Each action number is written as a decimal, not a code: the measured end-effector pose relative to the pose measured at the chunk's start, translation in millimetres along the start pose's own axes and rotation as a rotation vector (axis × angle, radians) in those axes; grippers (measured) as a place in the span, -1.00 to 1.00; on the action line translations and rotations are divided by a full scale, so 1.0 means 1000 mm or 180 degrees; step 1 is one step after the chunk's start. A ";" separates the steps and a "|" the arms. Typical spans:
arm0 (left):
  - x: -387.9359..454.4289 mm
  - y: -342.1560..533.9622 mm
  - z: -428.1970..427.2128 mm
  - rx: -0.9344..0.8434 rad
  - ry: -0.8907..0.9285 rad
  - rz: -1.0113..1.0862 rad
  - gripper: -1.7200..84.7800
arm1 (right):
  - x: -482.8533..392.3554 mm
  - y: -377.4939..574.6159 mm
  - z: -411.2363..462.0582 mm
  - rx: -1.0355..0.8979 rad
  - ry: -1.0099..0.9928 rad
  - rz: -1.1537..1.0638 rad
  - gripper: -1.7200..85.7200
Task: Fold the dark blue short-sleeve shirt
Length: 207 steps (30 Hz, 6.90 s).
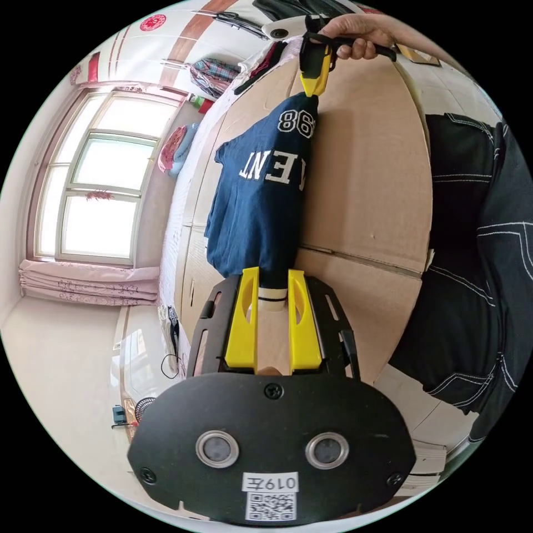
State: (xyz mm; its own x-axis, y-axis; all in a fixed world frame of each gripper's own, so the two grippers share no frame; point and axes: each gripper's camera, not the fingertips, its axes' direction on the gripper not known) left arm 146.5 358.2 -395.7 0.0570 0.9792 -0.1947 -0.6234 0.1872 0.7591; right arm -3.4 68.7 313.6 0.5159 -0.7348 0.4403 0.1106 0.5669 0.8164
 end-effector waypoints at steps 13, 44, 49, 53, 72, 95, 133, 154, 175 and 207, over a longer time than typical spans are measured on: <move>-0.089 0.068 -0.048 0.0391 0.0581 -0.1742 -0.90 | -0.138 0.051 0.074 0.0799 0.1476 -0.0643 -0.97; -0.072 0.078 -0.128 0.0432 0.1390 -0.3021 -0.94 | -0.262 0.173 0.377 0.0829 0.2609 -0.0316 -0.86; -0.072 0.077 -0.140 0.0378 0.1306 -0.3129 -0.94 | -0.272 0.186 0.393 0.0968 0.2799 -0.0388 -0.93; -0.069 0.072 -0.151 0.0302 0.1133 -0.3179 -0.94 | -0.279 0.195 0.412 0.1009 0.2879 -0.0488 -0.97; -0.071 0.051 -0.153 0.0172 0.1129 -0.3130 -0.94 | -0.271 0.168 0.472 0.0644 0.3069 -0.0781 -0.98; -0.085 0.010 -0.122 0.0194 0.1554 -0.2586 -0.94 | -0.236 0.106 0.475 0.0658 0.3473 -0.0336 -0.98; -0.008 -0.100 -0.137 -0.0227 0.0724 -0.1933 -0.75 | -0.139 0.081 0.427 0.0108 0.2887 -0.1590 -0.72; 0.021 -0.162 -0.110 -0.0466 -0.0266 0.0389 -0.76 | -0.135 0.090 0.459 0.0235 0.2839 -0.2035 -0.73; -0.244 -0.087 -0.076 0.0275 0.1450 -0.0723 -0.90 | -0.144 0.100 0.615 -0.0257 0.4224 -0.4155 -0.67; -0.444 0.118 0.214 0.0882 0.4945 -0.5336 -0.69 | -0.151 0.069 0.606 0.0330 0.3706 -0.3527 -0.77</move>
State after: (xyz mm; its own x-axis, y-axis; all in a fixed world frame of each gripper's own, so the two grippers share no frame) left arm 214.5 -37.9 -86.4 -0.2891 -0.7571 -0.5859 -0.5877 0.6235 -0.5157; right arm -588.7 -7.0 530.3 0.5638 -0.0500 -0.8244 0.8198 -0.0866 0.5660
